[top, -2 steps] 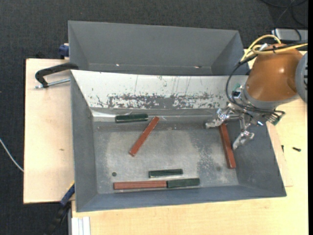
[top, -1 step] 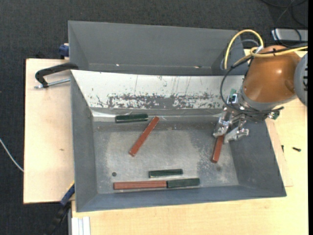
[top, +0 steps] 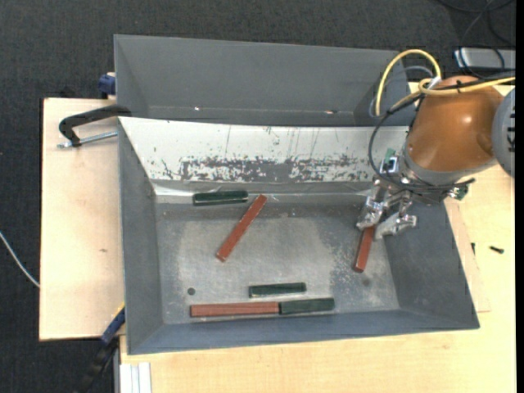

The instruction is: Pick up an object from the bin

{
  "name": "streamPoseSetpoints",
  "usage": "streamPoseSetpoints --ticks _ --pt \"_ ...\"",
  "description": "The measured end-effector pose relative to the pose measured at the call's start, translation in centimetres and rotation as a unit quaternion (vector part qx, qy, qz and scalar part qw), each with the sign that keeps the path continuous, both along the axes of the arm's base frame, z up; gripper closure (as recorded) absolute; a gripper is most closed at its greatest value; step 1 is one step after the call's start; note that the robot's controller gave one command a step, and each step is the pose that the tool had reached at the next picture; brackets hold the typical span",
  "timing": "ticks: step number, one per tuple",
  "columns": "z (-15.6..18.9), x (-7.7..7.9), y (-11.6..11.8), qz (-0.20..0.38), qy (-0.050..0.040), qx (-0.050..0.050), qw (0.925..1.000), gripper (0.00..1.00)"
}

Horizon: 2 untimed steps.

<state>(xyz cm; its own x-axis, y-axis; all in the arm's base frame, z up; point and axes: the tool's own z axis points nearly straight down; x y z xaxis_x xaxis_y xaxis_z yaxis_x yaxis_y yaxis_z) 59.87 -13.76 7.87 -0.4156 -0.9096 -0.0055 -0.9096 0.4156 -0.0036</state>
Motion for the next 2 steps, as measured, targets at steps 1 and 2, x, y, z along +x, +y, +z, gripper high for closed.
streamPoseSetpoints --ticks 1,2 --pt "0.00 0.00 0.01 0.000 0.0000 0.000 1.0000 1.00" --pt "0.01 0.01 0.01 0.000 0.0000 0.000 1.0000 1.00"
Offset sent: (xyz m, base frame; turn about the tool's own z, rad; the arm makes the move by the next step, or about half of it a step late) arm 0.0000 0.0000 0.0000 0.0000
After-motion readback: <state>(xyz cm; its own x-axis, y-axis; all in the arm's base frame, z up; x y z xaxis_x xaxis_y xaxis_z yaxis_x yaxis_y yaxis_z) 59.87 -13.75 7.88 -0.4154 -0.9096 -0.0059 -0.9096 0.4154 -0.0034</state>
